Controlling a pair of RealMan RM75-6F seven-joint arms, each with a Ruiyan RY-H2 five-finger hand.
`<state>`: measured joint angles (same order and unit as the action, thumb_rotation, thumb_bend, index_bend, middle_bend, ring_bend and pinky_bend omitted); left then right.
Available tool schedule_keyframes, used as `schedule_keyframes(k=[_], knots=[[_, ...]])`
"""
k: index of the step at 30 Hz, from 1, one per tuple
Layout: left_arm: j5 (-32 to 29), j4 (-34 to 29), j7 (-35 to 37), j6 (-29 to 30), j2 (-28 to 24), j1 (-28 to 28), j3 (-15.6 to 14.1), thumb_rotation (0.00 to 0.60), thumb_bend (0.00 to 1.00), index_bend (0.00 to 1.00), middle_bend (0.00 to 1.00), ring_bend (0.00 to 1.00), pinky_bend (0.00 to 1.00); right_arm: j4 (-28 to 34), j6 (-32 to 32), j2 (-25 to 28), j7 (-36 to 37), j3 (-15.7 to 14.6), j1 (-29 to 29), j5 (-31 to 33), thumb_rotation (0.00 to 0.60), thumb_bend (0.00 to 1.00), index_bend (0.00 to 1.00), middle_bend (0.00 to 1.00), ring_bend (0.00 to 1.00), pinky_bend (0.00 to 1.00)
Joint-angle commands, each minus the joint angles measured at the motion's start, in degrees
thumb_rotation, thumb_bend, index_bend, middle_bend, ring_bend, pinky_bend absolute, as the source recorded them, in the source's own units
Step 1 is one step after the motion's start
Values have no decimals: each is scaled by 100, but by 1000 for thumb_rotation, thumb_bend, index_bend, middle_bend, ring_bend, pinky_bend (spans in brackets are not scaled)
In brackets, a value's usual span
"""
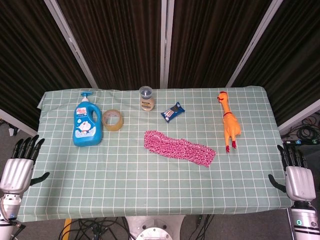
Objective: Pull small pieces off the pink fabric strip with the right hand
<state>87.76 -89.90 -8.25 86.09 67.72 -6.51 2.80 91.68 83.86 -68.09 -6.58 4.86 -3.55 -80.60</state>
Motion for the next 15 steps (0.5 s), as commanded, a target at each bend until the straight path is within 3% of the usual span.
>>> schedule_keyframes(k=[1,6,10,14,15], knots=[[-19,-12,54,-49,-6,-17,-8,600,91,18,0,0,45,10,-40,2,-19,15,-13,48,600,166,0,0,0,0],[-35,5,94,-84,9,-37,-8,600,91,18,0,0,45,22,-81,-11,-43,11,-26,68,600,177,0,0,0,0],[-50,15,110,-104,0,-62,12,600,91,18,0,0,45,71,-84,24,-90,33,-33,95,600,317,0,0,0,0],[-61,23,111,-137,22,-66,-12,600,92,18,0,0,46,110,-112,58,-92,16,-36,90,600,359,0,0,0,0],[-61,49,113,-147,50,-66,-23,600,92,18,0,0,45,94,-121,76,-78,-6,-39,51,600,444,0,0,0,0]])
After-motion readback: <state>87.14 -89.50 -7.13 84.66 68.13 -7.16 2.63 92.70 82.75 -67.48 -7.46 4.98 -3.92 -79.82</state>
